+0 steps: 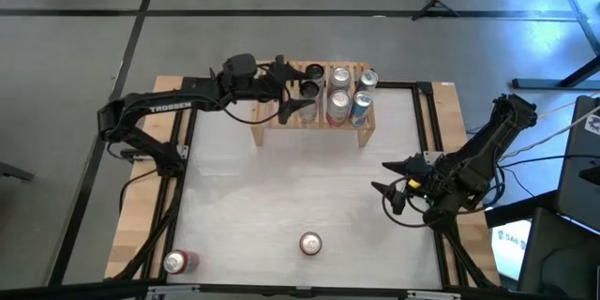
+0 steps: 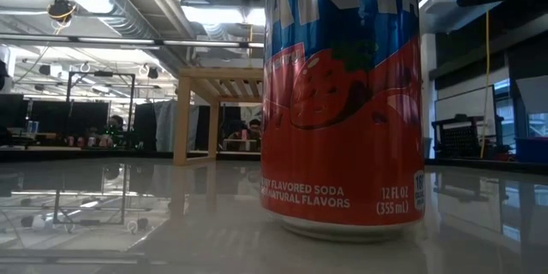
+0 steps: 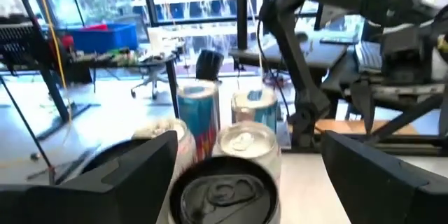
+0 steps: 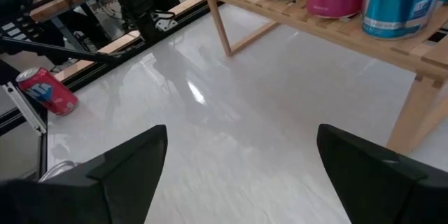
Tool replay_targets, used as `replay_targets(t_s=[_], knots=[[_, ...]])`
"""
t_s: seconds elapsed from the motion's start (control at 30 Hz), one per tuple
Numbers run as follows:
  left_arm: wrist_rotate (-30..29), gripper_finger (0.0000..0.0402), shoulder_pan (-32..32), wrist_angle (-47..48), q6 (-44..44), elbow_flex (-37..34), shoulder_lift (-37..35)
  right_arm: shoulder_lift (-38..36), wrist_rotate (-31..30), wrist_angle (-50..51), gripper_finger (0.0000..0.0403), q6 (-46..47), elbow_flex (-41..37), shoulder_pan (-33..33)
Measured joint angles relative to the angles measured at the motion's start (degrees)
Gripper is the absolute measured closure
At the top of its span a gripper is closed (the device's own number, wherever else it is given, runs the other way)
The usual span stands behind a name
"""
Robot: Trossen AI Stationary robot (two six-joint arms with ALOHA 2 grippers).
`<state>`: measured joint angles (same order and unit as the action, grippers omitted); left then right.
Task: Place canned beverage on shelf
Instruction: Put the top red soda can on the shelf
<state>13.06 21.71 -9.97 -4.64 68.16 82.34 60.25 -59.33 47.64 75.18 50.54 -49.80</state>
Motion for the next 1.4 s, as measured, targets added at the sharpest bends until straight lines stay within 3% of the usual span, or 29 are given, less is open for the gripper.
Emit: replay_targets(t_s=[0.3,0.43,0.57,0.77,0.97,1.1,1.27,1.4], knots=[[0.36,0.0061,-0.01,-2.27,0.29,0.0,-6.25,0.0,1.74,-2.26,0.0042,-0.09,0.0,-0.02],[4.41,0.0061,-0.53,-1.43,5.56,0.02,-9.71,0.0,3.03,-4.6,0.0042,-0.09,0.0,-0.02],[8.41,0.0061,-0.96,2.45,9.37,0.02,-12.21,0.0,3.21,-5.43,0.0042,-0.09,0.0,-0.02],[7.9,0.0061,-4.71,11.89,12.26,0.02,-14.54,0.0,3.54,-8.46,0.0042,-0.09,0.0,-0.04],[-4.88,0.0061,-16.42,21.44,13.22,2.82,-15.99,0.0,7.79,-8.79,0.0042,-0.53,0.02,-0.04],[-20.51,0.0065,-27.61,35.69,15.82,9.7,-15.26,0.0,11.24,-8.64,0.0042,-1.04,0.02,-0.04],[-32.27,0.0073,-40.47,52.23,31.26,15.3,-14.42,0.0,14.55,-8.76,0.0042,-1.93,0.02,-0.04],[-31.87,0.0075,-48.69,63.31,51.66,15.76,-14.53,0.0,15.45,-8.81,0.0042,-1.94,0.02,-0.04]])
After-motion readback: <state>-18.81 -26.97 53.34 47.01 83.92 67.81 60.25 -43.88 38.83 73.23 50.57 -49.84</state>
